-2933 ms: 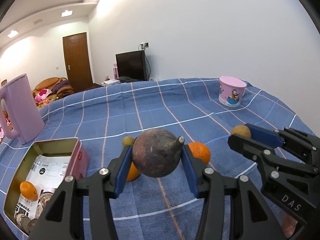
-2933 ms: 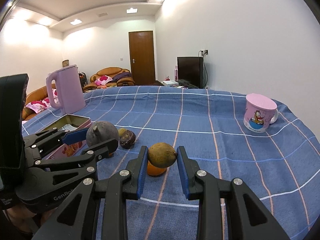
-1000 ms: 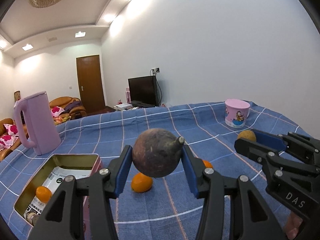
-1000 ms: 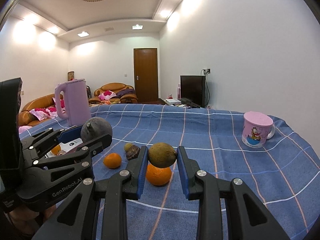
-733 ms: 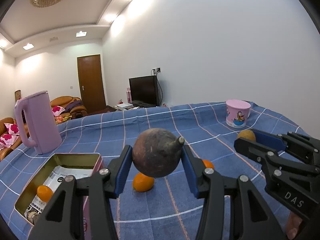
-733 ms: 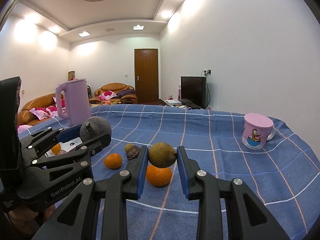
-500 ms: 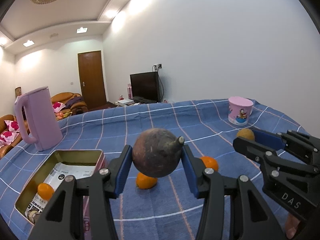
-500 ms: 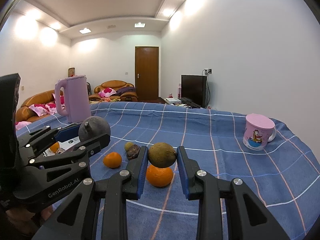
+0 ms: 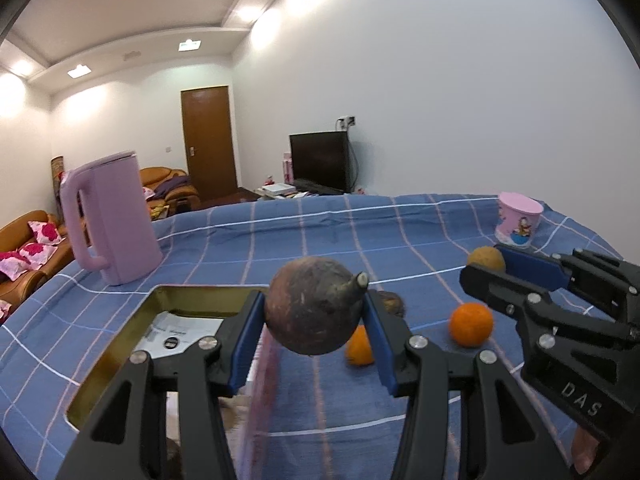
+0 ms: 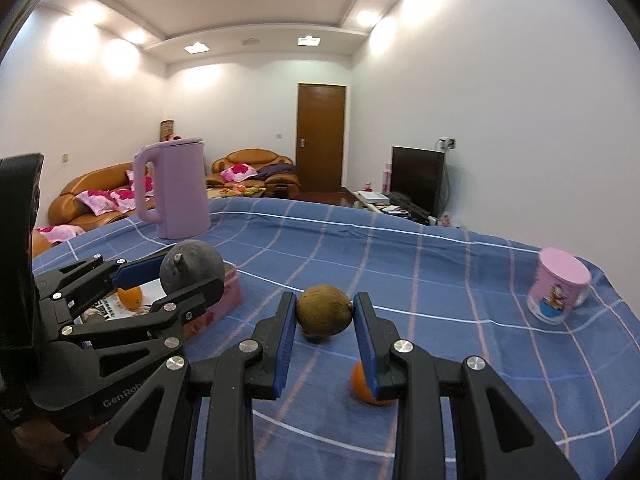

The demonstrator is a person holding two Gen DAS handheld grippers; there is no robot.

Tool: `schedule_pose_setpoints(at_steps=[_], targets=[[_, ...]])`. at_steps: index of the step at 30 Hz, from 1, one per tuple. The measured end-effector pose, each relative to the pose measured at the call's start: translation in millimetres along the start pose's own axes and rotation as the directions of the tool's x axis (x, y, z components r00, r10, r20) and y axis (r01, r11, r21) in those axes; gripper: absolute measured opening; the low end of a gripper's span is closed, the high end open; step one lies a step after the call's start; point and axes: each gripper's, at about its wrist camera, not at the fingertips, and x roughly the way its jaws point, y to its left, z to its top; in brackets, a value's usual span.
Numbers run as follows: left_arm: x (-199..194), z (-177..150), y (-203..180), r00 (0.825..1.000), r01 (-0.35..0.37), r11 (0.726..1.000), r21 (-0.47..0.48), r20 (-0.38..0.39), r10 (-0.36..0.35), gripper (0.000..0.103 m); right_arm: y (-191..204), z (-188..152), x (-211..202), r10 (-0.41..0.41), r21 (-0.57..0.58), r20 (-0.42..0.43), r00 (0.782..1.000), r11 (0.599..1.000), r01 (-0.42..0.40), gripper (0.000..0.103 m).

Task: Organize fruits
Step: 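Carry the purple fruit and brown fruit over the tin box and lower them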

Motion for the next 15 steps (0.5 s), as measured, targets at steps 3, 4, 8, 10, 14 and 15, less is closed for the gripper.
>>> schedule_pose_setpoints(at_steps=[3,4,8,10,14,15], targets=[[2,-1,14,1.000,-0.023,1.000,-0.011,-0.015,0.023,0.052,12,4,9,0.025,-0.013,-0.008,1.000,1.000,-0.026,0.031],[3,-1,19,0.999,-0.032,0.999,-0.016,-0.020,0.031,0.052,16,5,12,0.033,-0.017,-0.009,0.999,0.999,-0.033,0.031],[5,-2,38,0.997,-0.069,0.997,-0.036,-0.037,0.067,0.052,30,11,24,0.068,-0.030,-0.015,0.998,0.997,-0.068,0.031],[7,-2,47,0.996,-0.085,0.995,-0.043,-0.045,0.083,0.052,36,13,29,0.082,-0.031,-0.019,0.996,0.996,-0.082,0.031],[10,-3,59,0.993,-0.108,0.993,-0.050,-0.057,0.105,0.052,48,18,42,0.111,-0.033,-0.027,0.993,0.993,-0.112,0.031],[11,-3,62,0.992,-0.113,0.992,-0.052,-0.062,0.110,0.052,51,19,44,0.117,-0.034,-0.029,0.993,0.992,-0.118,0.031]])
